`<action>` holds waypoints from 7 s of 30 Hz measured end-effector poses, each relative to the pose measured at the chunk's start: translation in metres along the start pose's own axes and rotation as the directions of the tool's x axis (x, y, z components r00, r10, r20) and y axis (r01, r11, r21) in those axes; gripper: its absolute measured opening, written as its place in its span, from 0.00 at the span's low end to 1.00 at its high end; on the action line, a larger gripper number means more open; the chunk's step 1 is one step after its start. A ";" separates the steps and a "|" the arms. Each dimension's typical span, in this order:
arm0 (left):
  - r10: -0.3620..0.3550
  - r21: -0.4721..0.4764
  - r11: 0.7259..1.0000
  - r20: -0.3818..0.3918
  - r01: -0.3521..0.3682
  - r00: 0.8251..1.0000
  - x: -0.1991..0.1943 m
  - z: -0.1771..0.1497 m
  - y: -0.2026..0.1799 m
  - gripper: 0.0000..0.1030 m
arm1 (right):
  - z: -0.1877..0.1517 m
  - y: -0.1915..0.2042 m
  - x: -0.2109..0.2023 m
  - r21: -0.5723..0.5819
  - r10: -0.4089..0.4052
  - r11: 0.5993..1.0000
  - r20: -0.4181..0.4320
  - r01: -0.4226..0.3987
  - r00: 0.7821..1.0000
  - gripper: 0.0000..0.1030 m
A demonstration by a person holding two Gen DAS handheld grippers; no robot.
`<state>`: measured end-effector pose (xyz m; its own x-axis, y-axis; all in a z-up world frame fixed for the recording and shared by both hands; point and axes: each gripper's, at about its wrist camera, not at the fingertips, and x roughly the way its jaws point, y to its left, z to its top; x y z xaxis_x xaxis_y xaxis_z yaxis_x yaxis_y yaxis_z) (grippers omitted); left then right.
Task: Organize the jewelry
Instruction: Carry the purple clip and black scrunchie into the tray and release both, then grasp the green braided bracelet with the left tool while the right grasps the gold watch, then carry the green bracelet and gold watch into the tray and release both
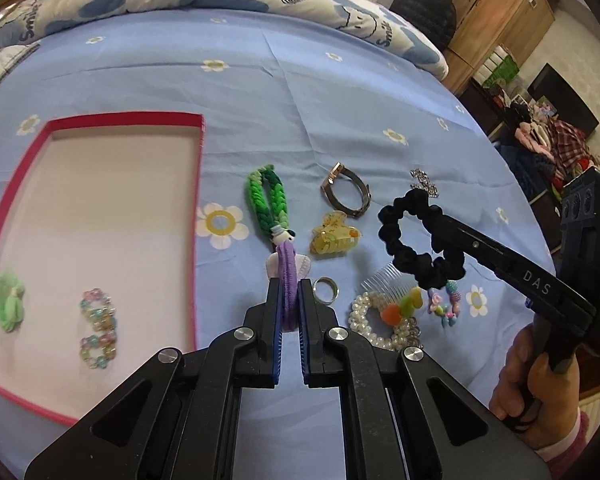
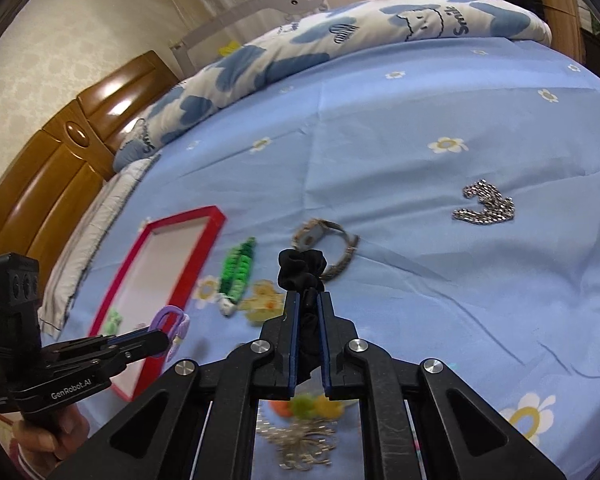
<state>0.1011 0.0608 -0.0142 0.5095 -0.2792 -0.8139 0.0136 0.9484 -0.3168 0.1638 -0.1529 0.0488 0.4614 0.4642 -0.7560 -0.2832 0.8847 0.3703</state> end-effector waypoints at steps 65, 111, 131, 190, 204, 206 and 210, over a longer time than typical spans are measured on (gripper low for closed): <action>0.270 -0.203 0.942 -0.021 -0.268 0.963 -0.012 -0.011 0.170 0.08 | -0.027 0.167 0.143 -0.104 0.182 0.971 -0.255 -0.214 0.950 0.15; 0.165 -0.072 0.984 0.052 -0.161 0.985 -0.022 0.019 0.067 0.35 | -0.005 0.050 0.045 0.025 0.089 0.996 -0.074 -0.088 0.993 0.35; 0.090 -0.004 0.996 0.012 -0.090 0.996 0.010 0.039 0.017 0.35 | 0.015 -0.008 0.046 0.065 -0.002 0.998 -0.052 0.005 0.999 0.35; 0.125 -0.055 0.991 0.014 -0.124 0.992 -0.001 0.045 0.057 0.17 | 0.036 0.049 0.070 -0.012 0.056 0.998 -0.055 -0.057 0.997 0.06; 0.185 -0.133 0.975 0.031 -0.179 0.982 -0.019 0.040 0.114 0.17 | 0.035 0.115 0.102 -0.086 0.119 0.988 -0.112 -0.129 0.987 0.06; 0.192 -0.142 0.972 0.030 -0.186 0.981 -0.019 0.041 0.123 0.17 | 0.035 0.125 0.110 -0.098 0.124 0.986 -0.122 -0.136 0.985 0.06; 0.213 -0.156 0.966 0.023 -0.207 0.977 -0.016 0.044 0.140 0.17 | 0.035 0.138 0.126 -0.107 0.127 0.984 -0.143 -0.143 0.982 0.06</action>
<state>0.1325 0.2042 -0.0243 0.5205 -0.0672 -0.8512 -0.2268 0.9502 -0.2136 0.2124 0.0288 0.0235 0.2967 0.5622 -0.7720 -0.4347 0.7993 0.4149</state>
